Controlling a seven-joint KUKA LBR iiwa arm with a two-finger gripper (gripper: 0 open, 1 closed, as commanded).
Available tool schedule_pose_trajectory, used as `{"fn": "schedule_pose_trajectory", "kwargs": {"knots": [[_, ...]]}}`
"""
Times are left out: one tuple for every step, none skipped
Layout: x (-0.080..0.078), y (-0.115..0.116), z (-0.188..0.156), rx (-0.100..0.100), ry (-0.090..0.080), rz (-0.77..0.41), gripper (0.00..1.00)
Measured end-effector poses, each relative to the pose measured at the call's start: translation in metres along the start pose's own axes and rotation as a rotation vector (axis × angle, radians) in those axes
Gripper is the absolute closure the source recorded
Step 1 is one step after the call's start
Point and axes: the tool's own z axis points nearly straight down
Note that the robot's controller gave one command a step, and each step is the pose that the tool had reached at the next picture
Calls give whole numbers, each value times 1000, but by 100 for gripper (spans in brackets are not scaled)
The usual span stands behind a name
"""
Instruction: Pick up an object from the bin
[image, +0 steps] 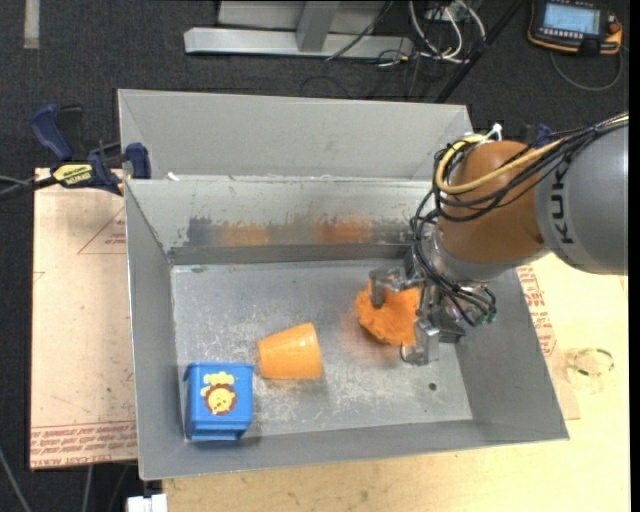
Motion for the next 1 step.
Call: {"fn": "schedule_pose_trajectory", "kwargs": {"knots": [[11, -26, 30, 3, -15, -581, 100]]}}
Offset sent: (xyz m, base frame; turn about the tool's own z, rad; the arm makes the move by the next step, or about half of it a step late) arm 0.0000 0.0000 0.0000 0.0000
